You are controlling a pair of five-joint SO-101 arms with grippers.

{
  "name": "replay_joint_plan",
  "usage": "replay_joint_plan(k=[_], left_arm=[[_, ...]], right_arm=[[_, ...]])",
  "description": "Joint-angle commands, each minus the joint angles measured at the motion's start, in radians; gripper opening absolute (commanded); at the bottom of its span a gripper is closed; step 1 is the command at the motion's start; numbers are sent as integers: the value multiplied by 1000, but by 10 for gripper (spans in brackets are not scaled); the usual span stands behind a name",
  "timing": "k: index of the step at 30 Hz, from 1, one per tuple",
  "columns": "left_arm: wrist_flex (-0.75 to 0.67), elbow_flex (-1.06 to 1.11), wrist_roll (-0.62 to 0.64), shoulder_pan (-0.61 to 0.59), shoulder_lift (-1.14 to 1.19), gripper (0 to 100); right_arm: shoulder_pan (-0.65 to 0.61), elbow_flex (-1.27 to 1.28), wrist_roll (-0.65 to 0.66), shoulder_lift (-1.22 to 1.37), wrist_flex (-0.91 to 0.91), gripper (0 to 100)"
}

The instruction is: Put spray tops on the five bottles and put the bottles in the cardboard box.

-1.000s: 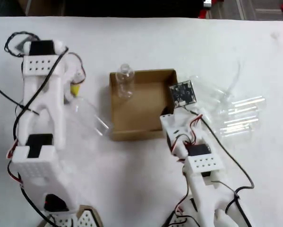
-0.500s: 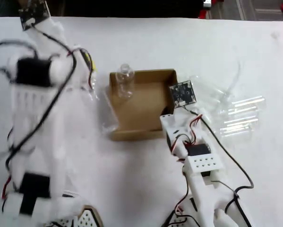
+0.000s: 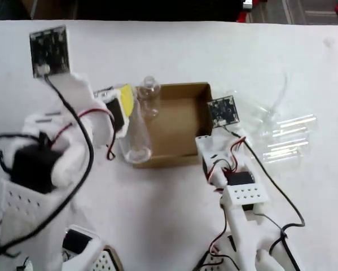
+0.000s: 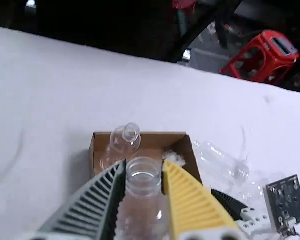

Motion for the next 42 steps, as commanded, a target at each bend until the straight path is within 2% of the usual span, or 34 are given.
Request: replay_joint_plan(k=[1, 5, 8, 12, 18, 22, 27, 33, 42], left_arm=[[-405, 330, -32, 4, -183, 22], [-726, 566, -32, 4, -246, 24], [-907, 698, -37, 5, -234, 24], [-1073, 848, -176, 38, -203, 24], [-1435, 1105, -351, 67, -193, 24], [-1599, 1232, -404, 128, -191, 24], [-1631, 1246, -381, 151, -189, 24], [-1559, 1258, -374, 153, -189, 24], [-1633, 1384, -373, 154, -191, 24]], right_arm=[[56, -15, 0, -27, -22, 131], [68, -17, 0, -28, -24, 131], [97, -31, 0, -28, -24, 131], [113, -32, 0, -28, -35, 131], [113, -28, 0, -27, -51, 131], [113, -28, 0, -27, -51, 131], [114, -28, 0, -27, -51, 131], [122, -28, 0, -27, -51, 131], [116, -28, 0, -21, -51, 131]])
